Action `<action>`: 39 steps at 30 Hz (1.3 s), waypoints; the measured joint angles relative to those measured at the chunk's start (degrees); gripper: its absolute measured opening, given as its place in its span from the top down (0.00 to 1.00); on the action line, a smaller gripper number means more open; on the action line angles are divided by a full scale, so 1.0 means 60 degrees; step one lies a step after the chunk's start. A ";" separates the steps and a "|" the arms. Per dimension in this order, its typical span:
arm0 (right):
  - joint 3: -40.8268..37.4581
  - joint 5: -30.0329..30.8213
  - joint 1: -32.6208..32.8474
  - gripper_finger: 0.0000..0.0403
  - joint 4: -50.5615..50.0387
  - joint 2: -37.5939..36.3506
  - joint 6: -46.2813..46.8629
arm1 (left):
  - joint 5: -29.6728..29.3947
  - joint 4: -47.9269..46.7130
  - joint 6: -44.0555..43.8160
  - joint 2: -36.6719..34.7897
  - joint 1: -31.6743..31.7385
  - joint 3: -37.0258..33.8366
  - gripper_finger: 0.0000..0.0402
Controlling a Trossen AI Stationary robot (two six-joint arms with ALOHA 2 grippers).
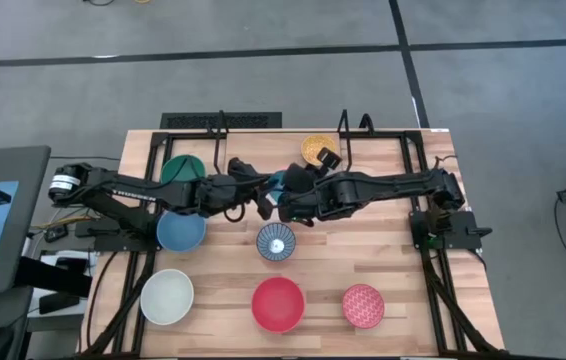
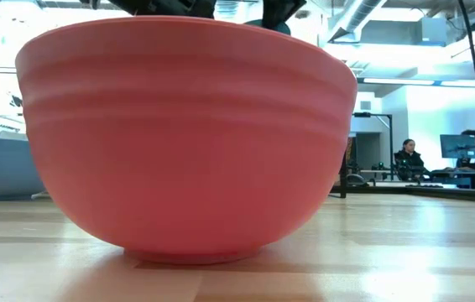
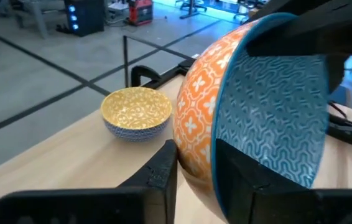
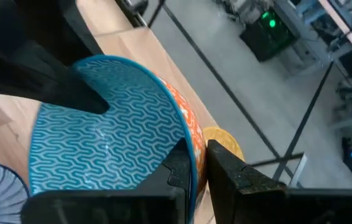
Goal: Place and stack bowls onto a shelf
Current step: Stack the blue patterned bowl on top of the yellow patterned bowl on the shelf
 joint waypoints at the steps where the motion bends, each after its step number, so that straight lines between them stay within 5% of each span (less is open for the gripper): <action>1: 0.0032 -0.0002 0.0005 0.86 0.0038 -0.0002 -0.0003 | -0.0173 -0.0079 -0.0049 0.0009 -0.0027 0.0079 0.85; 10: 0.0450 -0.0027 0.0020 0.84 0.0706 -0.0052 -0.0628 | -0.1428 -0.0951 0.0439 0.0027 -0.0048 0.0944 0.96; 19: 0.1377 -0.0730 -0.0238 0.63 0.0968 -0.0099 -0.0248 | -0.1819 -0.2097 0.1524 0.0034 0.0057 0.1986 1.00; 25: 0.2398 -0.1922 -0.0916 0.44 0.1066 -0.0230 0.0837 | -0.1319 -0.3938 0.1003 0.0013 0.0429 0.2700 1.00; 31: 0.3291 -0.4469 -0.1759 0.38 0.1383 -0.0388 0.1278 | -0.0763 -0.4915 0.0150 0.0151 0.0860 0.3144 1.00; 39: 0.3189 -0.4164 -0.1846 0.38 0.1613 -0.1204 0.0591 | 0.0400 -0.5368 -0.0201 0.1209 0.1225 0.3883 1.00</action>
